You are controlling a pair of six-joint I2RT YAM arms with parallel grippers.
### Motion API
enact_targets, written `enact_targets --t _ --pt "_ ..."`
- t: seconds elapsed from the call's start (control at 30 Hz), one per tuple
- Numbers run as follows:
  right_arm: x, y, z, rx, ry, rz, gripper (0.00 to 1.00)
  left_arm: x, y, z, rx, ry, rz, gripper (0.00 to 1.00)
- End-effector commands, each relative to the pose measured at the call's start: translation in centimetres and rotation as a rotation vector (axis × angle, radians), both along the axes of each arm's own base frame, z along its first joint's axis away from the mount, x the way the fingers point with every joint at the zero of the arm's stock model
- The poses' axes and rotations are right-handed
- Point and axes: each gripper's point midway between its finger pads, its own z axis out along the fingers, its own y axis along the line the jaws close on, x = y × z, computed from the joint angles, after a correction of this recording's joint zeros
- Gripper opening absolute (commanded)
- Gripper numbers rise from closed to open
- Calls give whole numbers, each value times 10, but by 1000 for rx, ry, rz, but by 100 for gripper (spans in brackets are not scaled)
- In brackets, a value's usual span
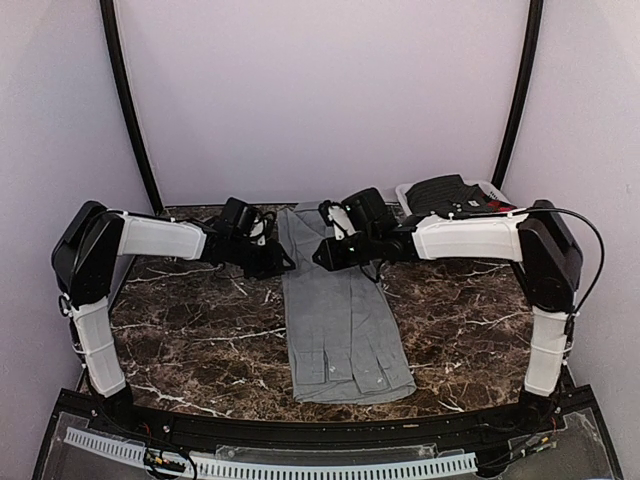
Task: Fold and stack the long sleeve shirts
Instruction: Move the rectangle-folded shirt to the center of the board.
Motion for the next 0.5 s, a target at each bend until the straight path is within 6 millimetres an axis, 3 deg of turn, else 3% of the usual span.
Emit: enact_targets --t 0.0,0.13,0.3,0.47 --pt "43 5 -23 45 43 -24 16 23 -17 27 -86 -80 -17 33" --pt "75 4 -56 59 110 -41 14 31 -17 17 -75 -59 -5 30" --pt "98 13 -96 43 180 -37 14 36 -9 0 -62 -15 20 31" --pt "108 20 -108 104 241 -24 25 28 1 -14 -30 43 36 34"
